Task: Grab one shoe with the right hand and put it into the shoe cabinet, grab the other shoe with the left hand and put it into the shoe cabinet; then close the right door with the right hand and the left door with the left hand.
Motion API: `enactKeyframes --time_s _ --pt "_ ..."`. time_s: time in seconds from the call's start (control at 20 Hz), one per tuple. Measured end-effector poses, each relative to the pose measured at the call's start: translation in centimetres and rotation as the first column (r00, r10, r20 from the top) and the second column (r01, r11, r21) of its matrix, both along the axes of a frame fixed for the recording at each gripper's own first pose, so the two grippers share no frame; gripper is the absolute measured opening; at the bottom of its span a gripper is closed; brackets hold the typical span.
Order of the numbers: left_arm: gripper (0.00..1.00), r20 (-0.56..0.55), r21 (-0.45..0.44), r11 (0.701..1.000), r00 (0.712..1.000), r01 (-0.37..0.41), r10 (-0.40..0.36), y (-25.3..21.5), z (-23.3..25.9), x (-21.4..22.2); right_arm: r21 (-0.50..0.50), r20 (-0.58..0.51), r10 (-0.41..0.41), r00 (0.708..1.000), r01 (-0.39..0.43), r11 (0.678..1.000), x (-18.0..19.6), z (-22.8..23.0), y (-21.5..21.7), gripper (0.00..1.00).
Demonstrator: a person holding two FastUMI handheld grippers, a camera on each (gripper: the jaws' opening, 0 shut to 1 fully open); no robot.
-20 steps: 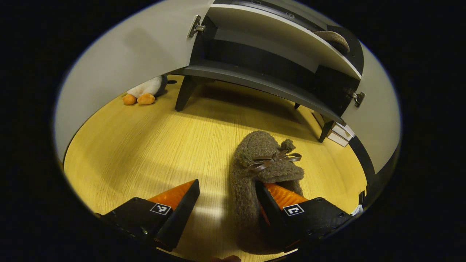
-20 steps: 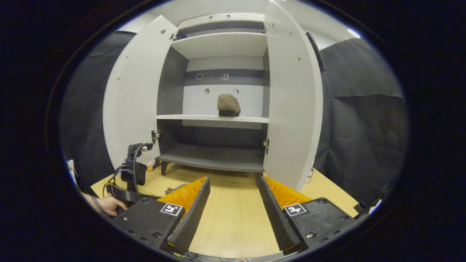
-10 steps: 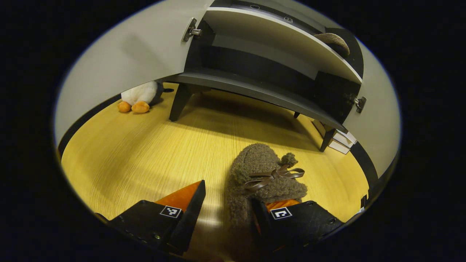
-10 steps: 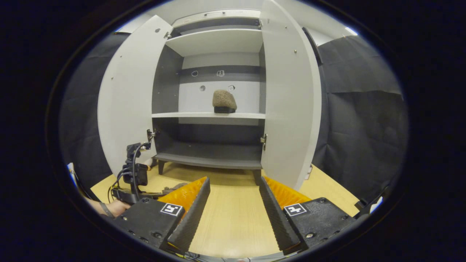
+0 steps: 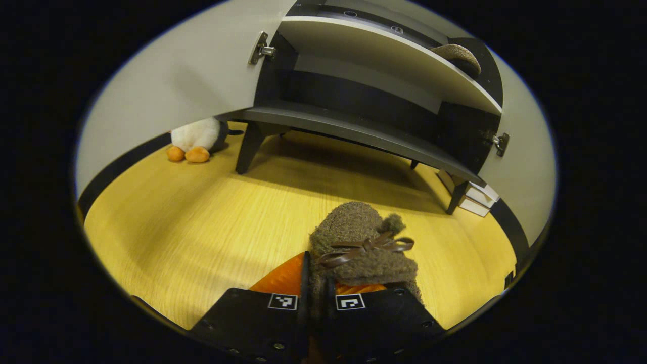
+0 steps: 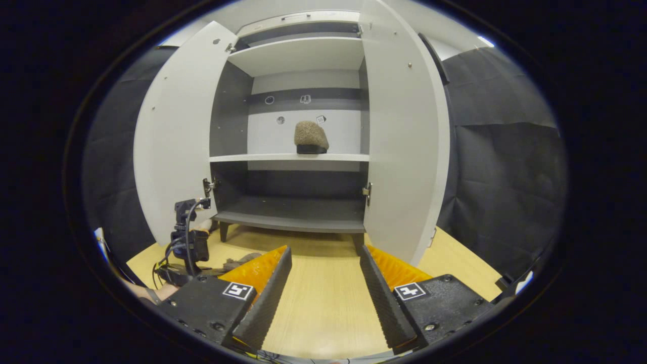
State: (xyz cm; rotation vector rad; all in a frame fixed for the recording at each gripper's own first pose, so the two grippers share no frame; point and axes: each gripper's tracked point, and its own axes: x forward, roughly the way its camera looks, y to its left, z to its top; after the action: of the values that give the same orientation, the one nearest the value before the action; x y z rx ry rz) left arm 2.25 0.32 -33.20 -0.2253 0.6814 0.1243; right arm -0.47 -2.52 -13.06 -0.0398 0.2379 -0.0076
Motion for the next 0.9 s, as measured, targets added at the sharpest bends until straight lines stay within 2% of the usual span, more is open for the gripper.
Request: enactKeyframes --time_s 0.15,0.5,0.6,0.7,0.8,0.9 --pt "0.03 0.027 -0.009 0.999 0.999 0.041 -0.040 -1.0 2.3 -0.8 0.004 0.004 0.010 1.000 -0.010 1.000 0.0 0.0 0.3 0.87" --pt "0.03 0.201 0.021 0.998 0.977 0.066 -0.069 -1.5 16.2 -3.9 0.030 0.004 0.012 1.000 -0.012 0.999 -0.1 -0.6 0.6 0.87" --pt "0.03 0.298 -0.014 0.999 0.954 0.043 -0.037 -1.5 22.2 -2.2 0.047 0.004 0.010 1.000 -0.010 0.999 -0.1 -0.7 0.6 0.87" --pt "0.03 0.410 -0.035 0.998 0.912 0.050 -0.031 -1.7 29.1 1.3 0.068 0.005 0.010 1.000 -0.010 0.998 -0.3 -0.7 0.7 0.87" --pt "0.02 0.478 -0.003 0.999 0.878 0.047 -0.039 -1.1 34.3 5.7 0.070 0.010 0.008 1.000 -0.008 0.998 -0.3 -0.7 0.8 0.87" --pt "0.02 0.501 0.038 0.999 0.865 0.012 -0.030 0.1 37.5 10.9 0.076 0.017 0.005 1.000 -0.006 0.997 -0.4 -0.4 0.7 0.87"
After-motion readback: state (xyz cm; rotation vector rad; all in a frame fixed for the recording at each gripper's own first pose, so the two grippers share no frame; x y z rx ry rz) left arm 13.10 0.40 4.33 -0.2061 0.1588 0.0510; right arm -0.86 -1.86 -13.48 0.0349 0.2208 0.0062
